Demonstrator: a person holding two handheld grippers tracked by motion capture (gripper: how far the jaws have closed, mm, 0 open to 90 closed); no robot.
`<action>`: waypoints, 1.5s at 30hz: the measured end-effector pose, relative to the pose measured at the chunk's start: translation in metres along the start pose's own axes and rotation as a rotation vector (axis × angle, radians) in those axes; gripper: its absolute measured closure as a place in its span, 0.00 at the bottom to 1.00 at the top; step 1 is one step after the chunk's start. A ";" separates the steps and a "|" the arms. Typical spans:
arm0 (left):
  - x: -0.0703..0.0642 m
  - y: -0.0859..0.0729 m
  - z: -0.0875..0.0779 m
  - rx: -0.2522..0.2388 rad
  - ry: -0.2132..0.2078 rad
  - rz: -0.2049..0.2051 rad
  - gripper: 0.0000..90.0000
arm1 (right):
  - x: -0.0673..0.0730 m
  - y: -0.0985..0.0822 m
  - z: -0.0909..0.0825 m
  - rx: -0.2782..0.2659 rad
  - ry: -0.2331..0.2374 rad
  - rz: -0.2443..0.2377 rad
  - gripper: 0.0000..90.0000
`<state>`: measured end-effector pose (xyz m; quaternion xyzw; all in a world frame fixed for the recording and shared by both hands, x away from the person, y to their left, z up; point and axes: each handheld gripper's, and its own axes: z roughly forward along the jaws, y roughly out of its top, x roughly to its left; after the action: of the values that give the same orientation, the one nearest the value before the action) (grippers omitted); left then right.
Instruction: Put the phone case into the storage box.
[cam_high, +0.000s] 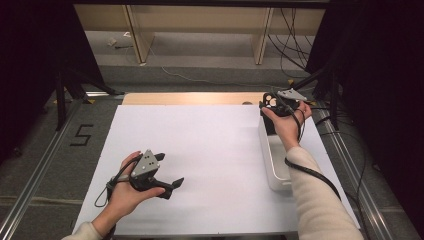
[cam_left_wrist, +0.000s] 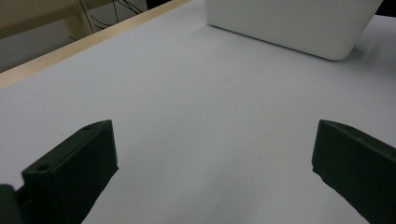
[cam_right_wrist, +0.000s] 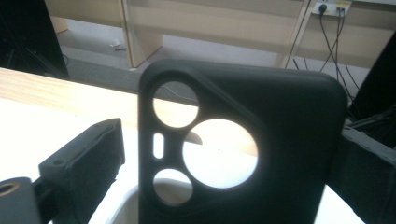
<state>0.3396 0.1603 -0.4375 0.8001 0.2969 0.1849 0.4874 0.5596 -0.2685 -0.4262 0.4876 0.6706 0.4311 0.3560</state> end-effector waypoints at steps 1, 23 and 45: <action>0.000 0.000 0.000 0.000 -0.001 0.000 0.00 | 0.000 0.000 0.000 0.000 0.000 -0.002 0.03; -0.001 0.001 0.000 0.000 0.002 0.002 0.00 | -0.001 0.005 -0.025 -0.039 -0.010 0.036 0.04; -0.001 0.001 0.000 -0.003 0.003 0.000 0.00 | 0.000 0.005 -0.053 -0.042 0.005 0.046 0.14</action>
<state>0.3390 0.1595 -0.4364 0.7991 0.2977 0.1865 0.4879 0.5137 -0.2801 -0.4019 0.4942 0.6508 0.4542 0.3547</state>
